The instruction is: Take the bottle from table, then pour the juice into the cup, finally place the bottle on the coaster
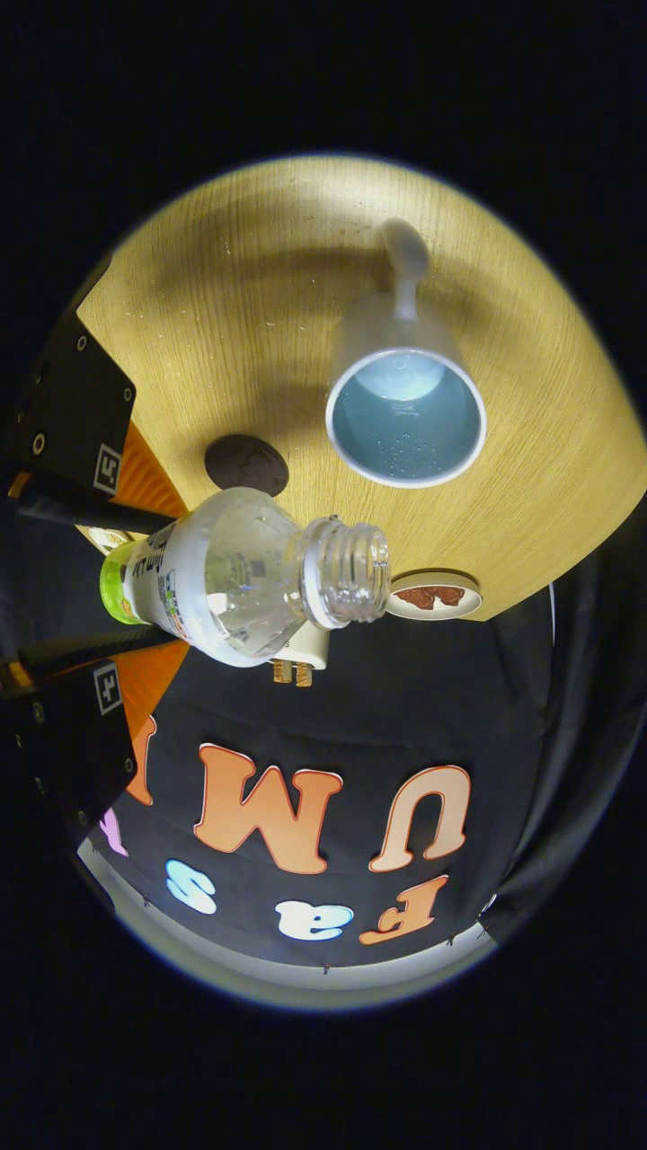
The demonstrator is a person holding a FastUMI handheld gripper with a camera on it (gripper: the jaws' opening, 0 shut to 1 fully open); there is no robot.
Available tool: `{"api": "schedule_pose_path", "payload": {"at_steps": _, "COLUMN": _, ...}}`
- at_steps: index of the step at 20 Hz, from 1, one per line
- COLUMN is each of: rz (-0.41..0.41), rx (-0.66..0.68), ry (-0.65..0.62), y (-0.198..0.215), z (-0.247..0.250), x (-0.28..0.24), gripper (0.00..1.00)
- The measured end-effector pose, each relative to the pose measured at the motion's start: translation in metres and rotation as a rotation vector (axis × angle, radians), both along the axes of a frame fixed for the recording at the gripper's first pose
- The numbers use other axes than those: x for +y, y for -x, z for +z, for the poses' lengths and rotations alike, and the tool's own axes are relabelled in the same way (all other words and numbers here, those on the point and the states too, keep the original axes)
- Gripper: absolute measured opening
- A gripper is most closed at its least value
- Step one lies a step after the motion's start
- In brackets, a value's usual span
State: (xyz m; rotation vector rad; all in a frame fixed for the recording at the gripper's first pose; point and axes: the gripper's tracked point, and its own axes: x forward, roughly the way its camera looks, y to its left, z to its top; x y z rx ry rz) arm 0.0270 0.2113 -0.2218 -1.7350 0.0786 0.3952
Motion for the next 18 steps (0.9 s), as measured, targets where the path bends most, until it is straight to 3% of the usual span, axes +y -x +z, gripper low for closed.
{"api": "schedule_pose_path", "payload": {"at_steps": 18, "rz": 0.052, "rx": -0.010, "ry": 0.150, "y": -0.0099, "z": 0.0071, "x": 0.0028, "gripper": 0.53}}
